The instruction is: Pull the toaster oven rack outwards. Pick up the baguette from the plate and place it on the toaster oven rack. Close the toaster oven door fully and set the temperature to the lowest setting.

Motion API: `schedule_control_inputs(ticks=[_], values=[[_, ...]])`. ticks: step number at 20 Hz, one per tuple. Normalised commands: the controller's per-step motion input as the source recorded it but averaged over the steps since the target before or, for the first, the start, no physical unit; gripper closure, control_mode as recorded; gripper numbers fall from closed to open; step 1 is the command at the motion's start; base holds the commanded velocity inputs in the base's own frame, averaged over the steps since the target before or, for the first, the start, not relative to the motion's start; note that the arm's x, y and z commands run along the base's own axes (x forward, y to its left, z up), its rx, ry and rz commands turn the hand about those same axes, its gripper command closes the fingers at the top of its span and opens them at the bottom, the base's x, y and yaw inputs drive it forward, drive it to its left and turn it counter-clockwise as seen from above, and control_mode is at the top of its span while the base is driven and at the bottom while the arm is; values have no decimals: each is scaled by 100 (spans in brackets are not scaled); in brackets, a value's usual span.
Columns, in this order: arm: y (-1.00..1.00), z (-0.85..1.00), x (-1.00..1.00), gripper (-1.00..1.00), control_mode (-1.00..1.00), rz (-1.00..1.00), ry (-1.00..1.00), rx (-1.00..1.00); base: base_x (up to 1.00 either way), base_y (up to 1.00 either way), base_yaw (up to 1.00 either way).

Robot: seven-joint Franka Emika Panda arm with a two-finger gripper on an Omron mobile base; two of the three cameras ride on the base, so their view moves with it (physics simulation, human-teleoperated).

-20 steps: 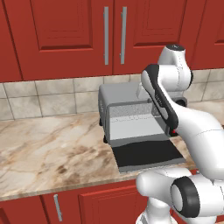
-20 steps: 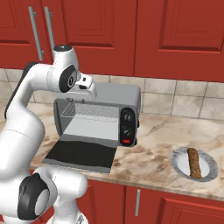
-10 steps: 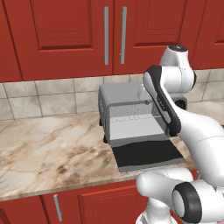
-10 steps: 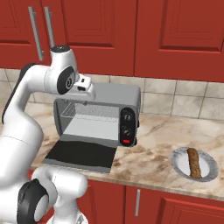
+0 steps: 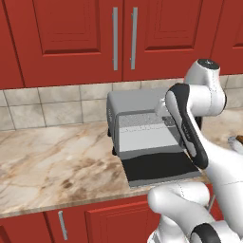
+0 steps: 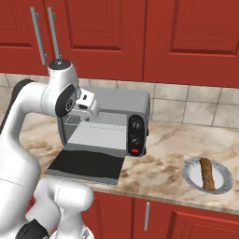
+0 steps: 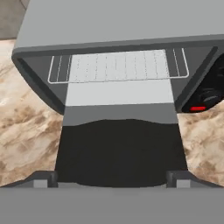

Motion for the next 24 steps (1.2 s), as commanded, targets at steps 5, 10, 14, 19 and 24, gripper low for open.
schedule_control_inputs(ticks=[5,10,14,19,24], values=[[-3,-14,-35,-100,-100,-8,-9,15,0,0,0],[0,-17,-26,-100,-100,-14,-14,15,0,0,0],[0,-6,-11,-100,-100,-16,-9,12,0,0,0],[0,-4,-4,-100,-100,-16,-9,16,0,0,0],[0,0,-1,-100,-100,-12,-6,19,0,0,0]])
